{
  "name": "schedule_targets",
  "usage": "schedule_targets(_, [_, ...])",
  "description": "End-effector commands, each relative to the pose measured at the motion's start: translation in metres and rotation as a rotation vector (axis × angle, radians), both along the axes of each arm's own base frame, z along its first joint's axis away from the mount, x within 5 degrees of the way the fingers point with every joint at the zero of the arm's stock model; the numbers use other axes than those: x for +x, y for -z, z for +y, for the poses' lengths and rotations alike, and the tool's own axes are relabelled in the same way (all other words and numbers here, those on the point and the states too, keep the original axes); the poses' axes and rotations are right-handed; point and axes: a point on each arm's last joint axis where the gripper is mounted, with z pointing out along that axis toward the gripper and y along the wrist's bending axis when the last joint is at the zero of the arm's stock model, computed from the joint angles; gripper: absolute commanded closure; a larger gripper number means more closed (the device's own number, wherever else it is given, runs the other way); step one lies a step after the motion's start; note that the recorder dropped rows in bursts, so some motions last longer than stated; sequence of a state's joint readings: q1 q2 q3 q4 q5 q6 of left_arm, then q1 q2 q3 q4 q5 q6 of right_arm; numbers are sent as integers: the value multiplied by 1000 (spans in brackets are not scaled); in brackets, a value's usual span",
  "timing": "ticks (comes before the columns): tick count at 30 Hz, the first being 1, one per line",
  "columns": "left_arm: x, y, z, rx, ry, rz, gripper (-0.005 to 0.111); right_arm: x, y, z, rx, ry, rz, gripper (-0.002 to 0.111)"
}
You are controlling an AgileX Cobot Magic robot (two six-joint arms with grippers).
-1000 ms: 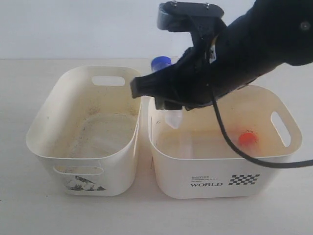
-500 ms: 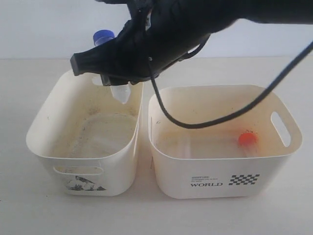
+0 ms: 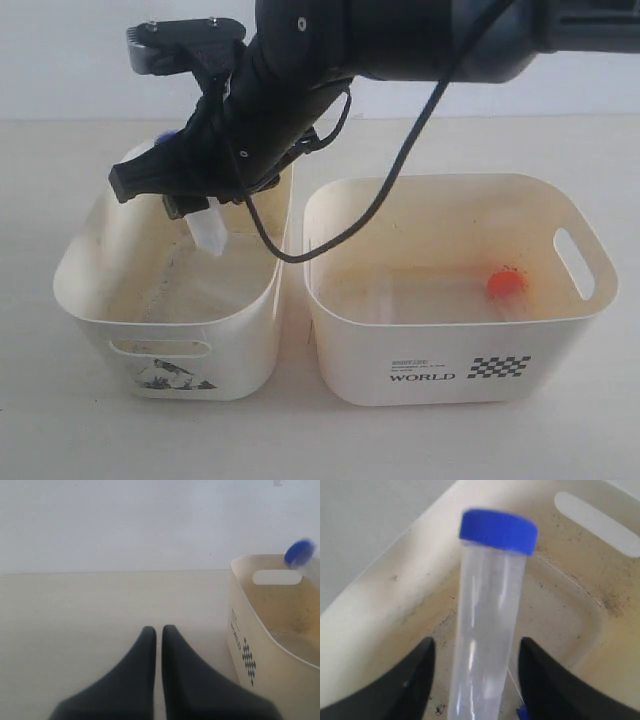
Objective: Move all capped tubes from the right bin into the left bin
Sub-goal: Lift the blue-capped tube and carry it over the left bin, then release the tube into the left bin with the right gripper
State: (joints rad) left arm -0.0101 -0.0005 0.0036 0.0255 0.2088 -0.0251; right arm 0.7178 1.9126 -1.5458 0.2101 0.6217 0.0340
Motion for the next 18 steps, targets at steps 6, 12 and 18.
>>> schedule_targets(6, [0, -1, 0, -13, -1, -3, 102, -2, -16, 0, 24, -13, -17, 103])
schedule_targets(12, [0, -1, 0, -13, -1, -3, 102, -27, -67, -20, 5, -106, -94, 107])
schedule_targets(18, [0, -1, 0, -13, -1, -3, 102, -49, -84, -45, -119, -102, -17, 107])
